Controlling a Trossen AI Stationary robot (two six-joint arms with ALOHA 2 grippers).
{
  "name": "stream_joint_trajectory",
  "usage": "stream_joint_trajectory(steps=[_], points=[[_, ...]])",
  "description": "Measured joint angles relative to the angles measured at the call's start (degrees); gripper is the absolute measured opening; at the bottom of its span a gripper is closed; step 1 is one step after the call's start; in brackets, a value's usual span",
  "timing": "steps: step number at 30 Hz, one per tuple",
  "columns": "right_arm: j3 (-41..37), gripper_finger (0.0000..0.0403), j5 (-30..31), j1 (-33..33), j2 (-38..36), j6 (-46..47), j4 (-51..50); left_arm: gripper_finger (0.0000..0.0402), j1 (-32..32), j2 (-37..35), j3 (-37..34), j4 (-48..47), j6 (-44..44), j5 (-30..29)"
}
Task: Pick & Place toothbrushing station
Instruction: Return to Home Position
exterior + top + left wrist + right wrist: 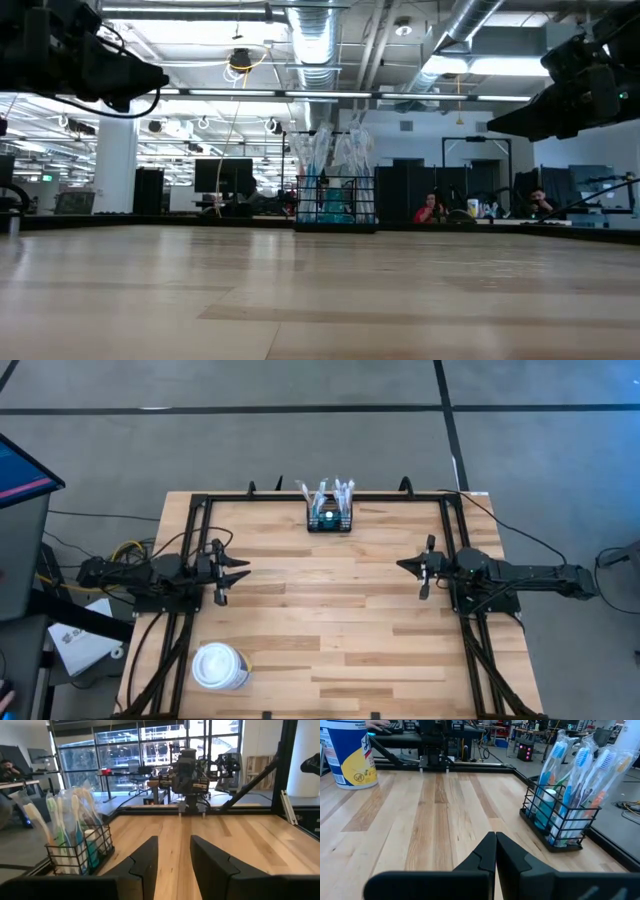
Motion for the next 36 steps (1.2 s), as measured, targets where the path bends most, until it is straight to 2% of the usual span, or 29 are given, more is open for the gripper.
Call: stream_joint_trajectory(steps=[10,15,18,31,36], points=[[0.00,0.0001,-0.02,0.00,0.00,0.00,0.02,0.0108,0.00,0.01,-0.07,0.44,-0.01,-0.95],[0.00,0.0001,-0.02,0.00,0.00,0.00,0.00,0.0108,0.03,1.10,-0.09,4.50,-0.01,-16.34],[0.00,0.0001,-0.02,0.00,0.00,0.00,0.00,0.0108,0.04,1.15,-0.09,4.71,0.00,-19.82],[0.00,0.0001,-0.02,0.00,0.00,0.00,0.00,0.0108,0.00,1.15,-0.09,4.92,-0.02,-20.00],[0.00,0.0001,-0.01,-0.01,0.00,0.00,0.02,0.0108,0.00,1.18,-0.09,5.05,0.01,-15.34]])
